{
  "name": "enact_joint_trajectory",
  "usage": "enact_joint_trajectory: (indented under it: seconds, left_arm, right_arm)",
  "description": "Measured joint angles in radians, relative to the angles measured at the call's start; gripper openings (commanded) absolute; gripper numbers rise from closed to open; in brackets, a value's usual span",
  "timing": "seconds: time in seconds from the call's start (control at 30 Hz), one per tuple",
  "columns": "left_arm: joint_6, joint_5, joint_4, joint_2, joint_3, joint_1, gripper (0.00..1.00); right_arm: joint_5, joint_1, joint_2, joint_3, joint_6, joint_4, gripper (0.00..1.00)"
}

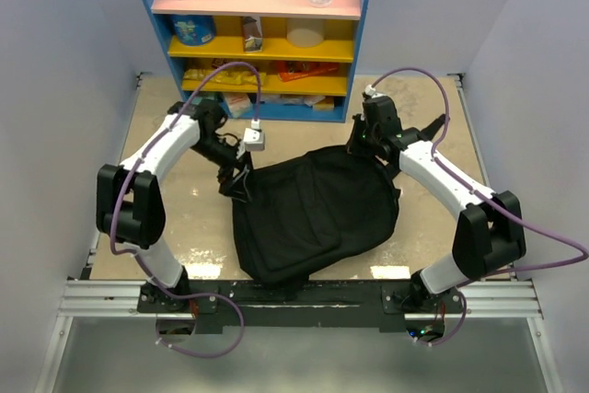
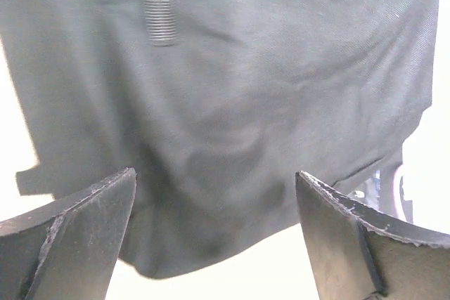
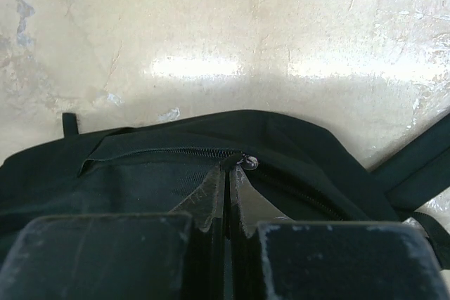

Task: Pack the student bag
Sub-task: Zip the student bag at the center of the board.

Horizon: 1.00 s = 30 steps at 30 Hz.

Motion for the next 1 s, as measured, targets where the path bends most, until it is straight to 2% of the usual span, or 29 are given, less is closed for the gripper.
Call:
enact_joint_trajectory:
  seconds: [0.13,0.27,0.37,0.43,0.57,0.77,1.0]
  left_arm:
    - [-0.07,-0.024,-0.026,0.0,0.212,0.082,1.0]
    - [-0.204,-0.038,0.095,-0.024,0.399,0.108,1.0]
    - [-0.335,-0.056,0.249,-0.069,0.378,0.01,1.0]
    - [-0.422,-0.06,0.376,-0.064,0.335,-0.096,1.0]
    - [-0.535,-0.068,0.565,0.062,0.321,-0.236,1.0]
    - [-0.638,-0.123,0.772,0.26,0.317,-0.279,1.0]
    - [-0.677,-0.135,0.843,0.359,0.401,-0.289,0.99]
  right_arm:
    - [0.001,0.0,-0.004,0.0,-0.004,0.003,0.0]
    - [0.0,0.0,-0.012,0.0,-0.004,0.002,0.0]
    - [0.0,0.0,-0.015,0.0,-0.004,0.002,0.0]
    - [-0.003,0.0,-0.016,0.0,-0.003,0.003,0.0]
    - [-0.012,0.0,-0.016,0.0,-0.003,0.005,0.0]
    - [-0.063,-0.002,-0.029,0.0,0.008,0.02,0.0]
    - [-0.082,-0.002,-0.036,0.0,0.012,0.023,0.0]
